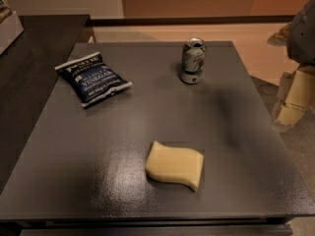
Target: Pick sponge
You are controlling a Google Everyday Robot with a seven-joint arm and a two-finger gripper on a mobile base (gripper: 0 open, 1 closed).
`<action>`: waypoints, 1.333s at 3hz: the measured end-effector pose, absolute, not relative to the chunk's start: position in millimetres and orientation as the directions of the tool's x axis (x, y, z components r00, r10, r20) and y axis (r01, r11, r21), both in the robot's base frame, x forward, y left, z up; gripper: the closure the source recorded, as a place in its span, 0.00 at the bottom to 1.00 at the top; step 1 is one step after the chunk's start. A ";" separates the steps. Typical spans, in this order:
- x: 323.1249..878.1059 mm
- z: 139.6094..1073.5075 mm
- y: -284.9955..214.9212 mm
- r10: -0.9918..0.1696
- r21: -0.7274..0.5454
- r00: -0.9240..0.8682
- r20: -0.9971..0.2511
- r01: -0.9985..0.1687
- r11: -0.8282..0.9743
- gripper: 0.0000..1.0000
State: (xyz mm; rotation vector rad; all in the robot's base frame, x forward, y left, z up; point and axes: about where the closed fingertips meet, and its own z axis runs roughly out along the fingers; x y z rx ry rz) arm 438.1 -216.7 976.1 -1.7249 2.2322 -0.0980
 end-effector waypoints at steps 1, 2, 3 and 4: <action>438.1 976.1 -216.7 -0.953 -0.245 -0.222 -0.207 -0.931 0.270 0.00; 433.0 972.1 -207.3 -0.951 -0.215 -0.198 -0.237 -0.944 0.250 0.00; 419.2 962.7 -186.6 -0.947 -0.171 -0.159 -0.281 -0.962 0.212 0.00; 403.1 942.0 -154.7 -0.940 -0.136 -0.124 -0.318 -0.975 0.175 0.00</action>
Offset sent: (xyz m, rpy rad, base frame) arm -0.0144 0.0222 -0.0154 0.0946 0.0836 0.0776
